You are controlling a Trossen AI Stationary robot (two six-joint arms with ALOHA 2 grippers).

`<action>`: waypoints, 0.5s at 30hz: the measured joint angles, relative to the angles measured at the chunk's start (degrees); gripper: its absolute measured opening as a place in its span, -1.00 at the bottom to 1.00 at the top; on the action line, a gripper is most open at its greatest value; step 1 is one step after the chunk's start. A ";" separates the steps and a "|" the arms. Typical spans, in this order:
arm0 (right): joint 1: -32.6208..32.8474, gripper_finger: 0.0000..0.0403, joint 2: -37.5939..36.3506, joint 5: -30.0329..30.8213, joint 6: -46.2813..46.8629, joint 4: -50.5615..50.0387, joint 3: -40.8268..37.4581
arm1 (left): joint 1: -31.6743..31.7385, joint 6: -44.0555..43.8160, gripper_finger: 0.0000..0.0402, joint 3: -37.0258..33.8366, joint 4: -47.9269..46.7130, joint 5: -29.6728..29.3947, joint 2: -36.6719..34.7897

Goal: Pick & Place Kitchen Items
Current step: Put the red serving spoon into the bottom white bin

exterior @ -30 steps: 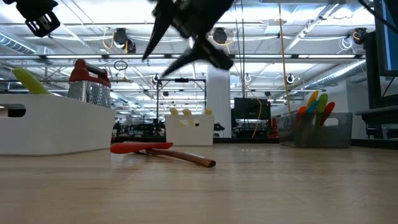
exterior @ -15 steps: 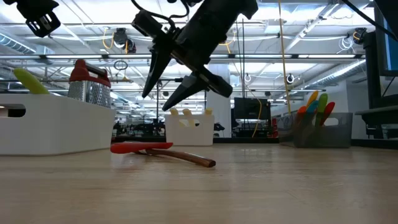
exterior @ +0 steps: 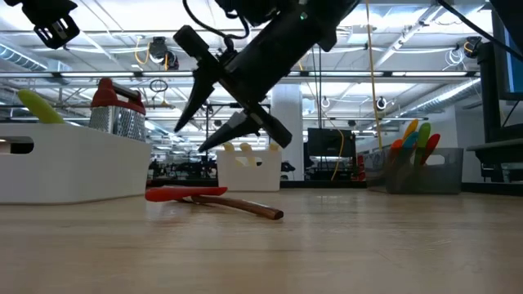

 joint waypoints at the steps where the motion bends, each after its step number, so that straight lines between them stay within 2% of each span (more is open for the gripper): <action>1: -0.13 -0.15 0.02 -0.61 0.08 -0.04 -0.23 | 0.00 -0.02 -0.15 0.00 -0.01 -0.01 0.00; 9: -1.61 -0.15 0.02 -9.57 0.50 0.62 -1.07 | 0.00 0.04 -0.15 0.00 -0.02 -0.02 0.00; 15: -2.15 -0.15 0.02 -11.04 2.20 -3.13 -1.07 | 0.00 0.24 -0.15 0.00 0.00 -0.03 0.00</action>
